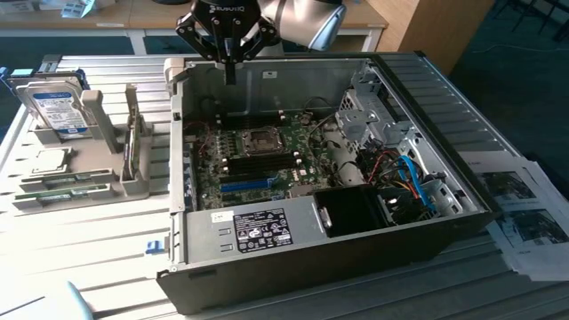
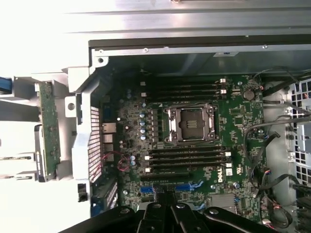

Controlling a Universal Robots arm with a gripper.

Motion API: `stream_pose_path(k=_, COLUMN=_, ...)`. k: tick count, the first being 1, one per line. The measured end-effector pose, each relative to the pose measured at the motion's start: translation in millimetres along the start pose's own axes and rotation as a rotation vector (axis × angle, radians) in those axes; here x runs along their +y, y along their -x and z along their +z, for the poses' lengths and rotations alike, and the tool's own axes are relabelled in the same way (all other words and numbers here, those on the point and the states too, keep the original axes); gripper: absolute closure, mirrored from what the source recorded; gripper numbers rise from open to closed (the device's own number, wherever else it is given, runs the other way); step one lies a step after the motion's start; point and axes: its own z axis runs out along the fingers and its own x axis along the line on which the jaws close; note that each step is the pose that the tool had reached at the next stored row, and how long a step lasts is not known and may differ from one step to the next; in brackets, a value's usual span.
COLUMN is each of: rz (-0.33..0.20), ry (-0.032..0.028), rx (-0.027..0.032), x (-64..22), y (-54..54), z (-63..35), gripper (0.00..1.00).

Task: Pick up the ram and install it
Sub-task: 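Reach for the ram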

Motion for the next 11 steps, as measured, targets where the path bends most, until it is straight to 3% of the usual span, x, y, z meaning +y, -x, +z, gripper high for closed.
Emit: stream_pose_path(k=11, rz=0.0, ry=0.0, rx=0.0, x=-2.1, y=-28.0, z=-0.7, gripper=0.9)
